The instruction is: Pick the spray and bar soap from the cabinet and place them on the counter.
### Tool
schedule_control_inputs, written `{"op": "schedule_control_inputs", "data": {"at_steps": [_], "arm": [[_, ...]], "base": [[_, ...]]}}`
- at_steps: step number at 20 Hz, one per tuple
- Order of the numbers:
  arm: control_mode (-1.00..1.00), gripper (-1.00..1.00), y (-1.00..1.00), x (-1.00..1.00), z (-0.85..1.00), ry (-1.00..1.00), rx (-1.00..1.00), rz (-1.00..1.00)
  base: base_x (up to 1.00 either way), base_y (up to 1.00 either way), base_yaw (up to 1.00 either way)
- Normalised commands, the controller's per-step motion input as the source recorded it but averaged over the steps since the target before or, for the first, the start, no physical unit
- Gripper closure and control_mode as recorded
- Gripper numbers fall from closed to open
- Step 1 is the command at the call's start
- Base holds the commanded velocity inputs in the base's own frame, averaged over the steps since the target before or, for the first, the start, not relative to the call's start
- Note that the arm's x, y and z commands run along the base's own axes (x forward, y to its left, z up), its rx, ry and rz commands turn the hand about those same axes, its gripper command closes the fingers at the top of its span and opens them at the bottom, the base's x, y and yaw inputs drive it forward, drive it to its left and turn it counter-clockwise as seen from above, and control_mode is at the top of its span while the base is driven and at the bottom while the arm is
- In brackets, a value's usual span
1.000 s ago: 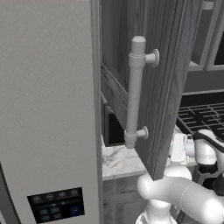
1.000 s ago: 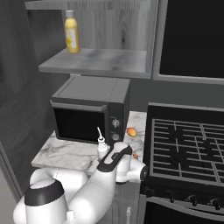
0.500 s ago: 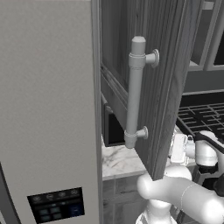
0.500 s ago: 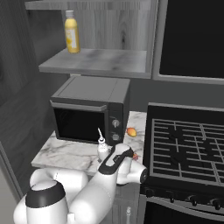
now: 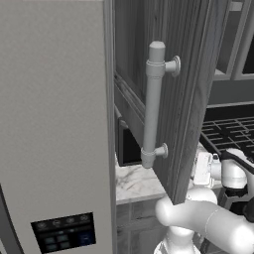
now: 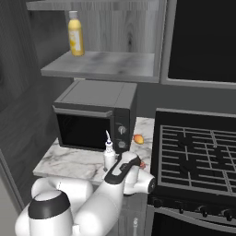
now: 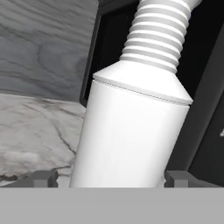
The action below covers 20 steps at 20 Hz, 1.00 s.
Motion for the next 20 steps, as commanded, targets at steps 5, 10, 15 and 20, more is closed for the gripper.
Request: {"op": "schedule_control_inputs", "data": {"at_steps": [5,10,15,20], "arm": [[-1.00,-1.00,0.01,-0.02,-0.01,0.02,0.01,0.00],[-1.00,-1.00,0.01,-0.05,0.00,0.00,0.00,0.00],[-1.00,-1.00,-0.07,-0.02,0.01,0.00,0.01,-0.01],[-1.00,-1.00,-0.13,-0.03,0.13,0.02,0.01,-0.01]], "base": [[0.00,0.00,0.00],[0.00,0.00,0.00],[0.00,0.00,0.00],[0.00,0.00,0.00]]}}
